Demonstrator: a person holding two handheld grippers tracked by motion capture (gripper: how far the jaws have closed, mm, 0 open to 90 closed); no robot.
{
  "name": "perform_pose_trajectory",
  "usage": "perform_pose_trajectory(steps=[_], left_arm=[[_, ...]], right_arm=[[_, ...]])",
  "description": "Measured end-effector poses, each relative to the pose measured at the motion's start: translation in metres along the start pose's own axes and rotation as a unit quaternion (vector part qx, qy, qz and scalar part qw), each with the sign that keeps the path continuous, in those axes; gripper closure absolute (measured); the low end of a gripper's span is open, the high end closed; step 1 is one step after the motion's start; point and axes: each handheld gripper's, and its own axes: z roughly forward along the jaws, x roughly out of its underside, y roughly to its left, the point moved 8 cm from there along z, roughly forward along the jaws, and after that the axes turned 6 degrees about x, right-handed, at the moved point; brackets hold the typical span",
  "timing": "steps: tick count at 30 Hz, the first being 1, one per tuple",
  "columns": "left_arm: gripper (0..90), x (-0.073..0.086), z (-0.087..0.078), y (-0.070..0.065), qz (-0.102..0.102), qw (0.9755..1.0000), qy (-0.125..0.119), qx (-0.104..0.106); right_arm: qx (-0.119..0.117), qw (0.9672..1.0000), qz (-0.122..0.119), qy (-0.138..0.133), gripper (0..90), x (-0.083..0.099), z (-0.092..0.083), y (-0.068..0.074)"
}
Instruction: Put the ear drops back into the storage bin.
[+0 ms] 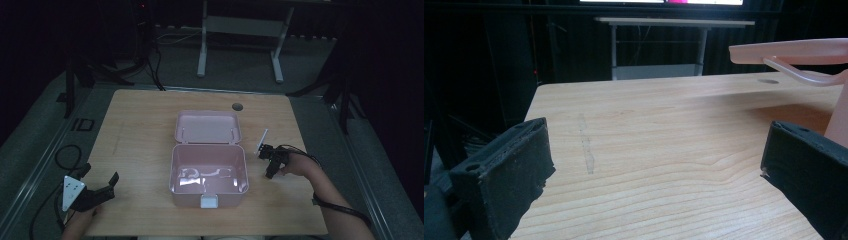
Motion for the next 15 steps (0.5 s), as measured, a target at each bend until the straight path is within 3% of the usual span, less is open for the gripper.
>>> perform_pose_trajectory(steps=[4,8,12,13,15], left_arm=[[0.4,0.000,0.000,0.000,0.001,1.0000,0.000,-0.001],[0.4,0.000,0.000,0.000,0.001,1.0000,0.000,0.000],[0.4,0.000,0.000,0.000,0.001,1.0000,0.000,0.000],[0.4,0.000,0.000,0.000,0.001,1.0000,0.000,0.000],[0.4,0.000,0.000,0.000,0.001,1.0000,0.001,0.000]], right_arm=[[-0.006,0.9995,-0.030,0.002,59.4,0.005,-0.004,0.007],[-0.003,0.9992,-0.039,-0.002,59.4,0.007,-0.009,0.009],[0.007,0.9960,-0.087,-0.019,59.4,0.011,-0.017,0.015],[0.007,0.9960,-0.087,-0.019,59.4,0.011,-0.017,0.015],[0.006,0.9922,-0.122,-0.024,59.4,0.015,-0.020,0.020]])
